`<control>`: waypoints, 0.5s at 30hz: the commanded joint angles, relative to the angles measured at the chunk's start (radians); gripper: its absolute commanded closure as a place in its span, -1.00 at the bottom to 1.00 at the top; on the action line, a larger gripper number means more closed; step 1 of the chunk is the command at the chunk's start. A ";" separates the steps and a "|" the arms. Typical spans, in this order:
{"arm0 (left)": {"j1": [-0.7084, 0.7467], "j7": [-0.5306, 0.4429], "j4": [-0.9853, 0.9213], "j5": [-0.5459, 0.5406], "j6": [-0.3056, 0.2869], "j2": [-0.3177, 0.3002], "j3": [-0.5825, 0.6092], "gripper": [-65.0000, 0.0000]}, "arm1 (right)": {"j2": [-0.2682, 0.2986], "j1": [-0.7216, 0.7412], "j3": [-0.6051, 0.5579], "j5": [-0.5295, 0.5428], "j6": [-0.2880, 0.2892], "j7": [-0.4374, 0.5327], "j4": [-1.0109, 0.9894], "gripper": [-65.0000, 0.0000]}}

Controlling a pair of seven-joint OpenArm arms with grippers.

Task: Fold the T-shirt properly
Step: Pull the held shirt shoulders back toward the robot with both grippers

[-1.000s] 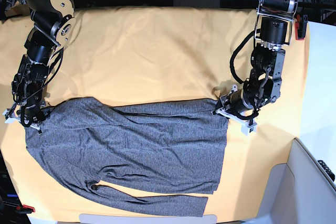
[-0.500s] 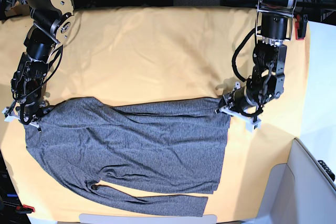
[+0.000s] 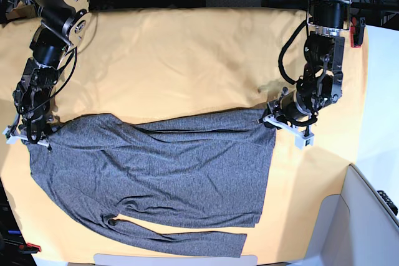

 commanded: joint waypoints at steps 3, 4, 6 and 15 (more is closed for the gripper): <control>-0.001 0.056 0.037 -0.005 -0.003 -0.015 -0.058 0.98 | 0.012 -0.051 0.005 -0.077 -0.073 -0.144 0.056 1.00; 0.009 0.071 0.039 -0.005 -0.003 -0.013 -0.079 0.98 | 0.012 -0.063 0.005 -0.080 -0.073 -0.171 0.073 1.00; 0.022 0.091 0.048 -0.005 -0.005 -0.013 -0.115 0.98 | 0.012 -0.093 0.005 -0.082 -0.073 -0.219 0.105 1.00; 0.148 0.150 0.158 -0.005 -0.009 -0.018 -0.202 0.98 | 0.012 -0.301 0.005 -0.082 -0.073 -0.329 0.333 1.00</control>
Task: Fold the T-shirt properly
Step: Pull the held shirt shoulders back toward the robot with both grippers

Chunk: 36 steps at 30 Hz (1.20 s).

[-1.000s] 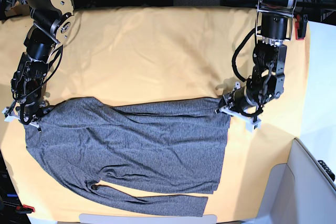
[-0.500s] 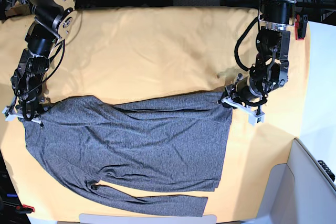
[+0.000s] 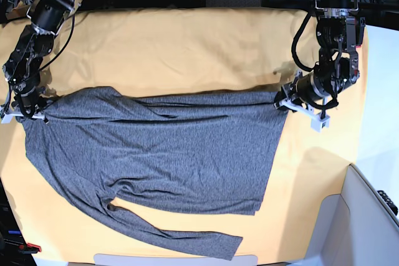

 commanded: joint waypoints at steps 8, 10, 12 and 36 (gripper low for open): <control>0.127 -0.011 0.085 0.003 0.001 -0.015 -0.087 0.98 | 0.006 -0.217 0.008 -0.086 -0.078 -0.131 0.153 1.00; 0.165 -0.011 0.116 0.003 0.001 -0.015 -0.110 0.98 | 0.008 -0.257 0.008 -0.086 -0.078 -0.131 0.196 1.00; 0.200 -0.011 0.149 0.003 0.001 -0.018 -0.130 0.98 | 0.008 -0.299 0.008 -0.086 -0.078 -0.131 0.238 1.00; 0.470 -0.069 0.188 0.003 0.001 -0.037 -0.142 0.98 | 0.060 -0.516 0.008 -0.086 -0.078 -0.129 0.315 1.00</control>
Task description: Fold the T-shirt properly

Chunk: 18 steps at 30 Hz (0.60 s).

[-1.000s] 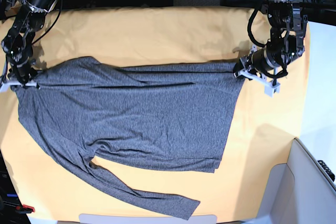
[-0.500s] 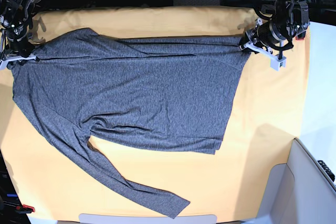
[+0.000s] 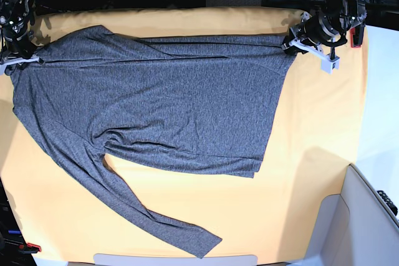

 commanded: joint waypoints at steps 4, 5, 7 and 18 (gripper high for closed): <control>0.022 0.018 -0.003 0.069 0.034 -0.017 -0.012 0.98 | 0.019 -0.059 0.009 -0.099 -0.081 -0.138 -0.025 1.00; 0.022 0.018 -0.003 0.069 0.034 -0.017 -0.012 0.98 | 0.019 -0.062 0.009 -0.099 -0.079 -0.138 -0.025 1.00; 0.023 0.021 -0.003 0.069 0.034 -0.017 -0.012 0.98 | 0.019 -0.067 0.009 -0.099 -0.079 -0.138 -0.025 1.00; 0.074 0.018 -0.003 0.069 0.036 0.014 -0.012 0.98 | 0.015 -0.073 0.009 -0.099 -0.079 -0.138 -0.031 1.00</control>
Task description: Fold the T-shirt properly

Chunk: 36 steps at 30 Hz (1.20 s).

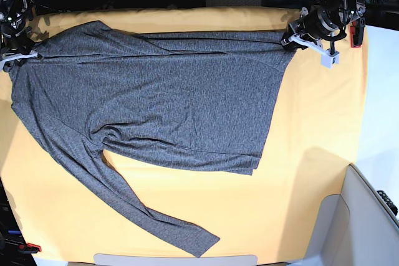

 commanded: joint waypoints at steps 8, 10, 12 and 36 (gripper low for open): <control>0.025 0.051 -0.009 0.078 0.043 -0.009 -0.003 0.92 | 0.006 -0.041 -0.042 -0.099 -0.084 -0.152 -0.034 1.00; 0.025 0.052 -0.009 0.078 0.041 -0.009 -0.003 0.81 | 0.015 -0.041 -0.088 -0.099 -0.084 -0.152 -0.034 1.00; 0.025 0.052 -0.009 0.078 0.041 -0.008 -0.002 0.71 | 0.022 -0.041 -0.128 -0.099 -0.085 -0.152 -0.036 1.00; 0.030 0.166 0.158 0.076 0.047 0.005 -0.003 0.23 | 0.014 -0.110 -0.143 -0.093 -0.085 -0.152 -0.024 0.33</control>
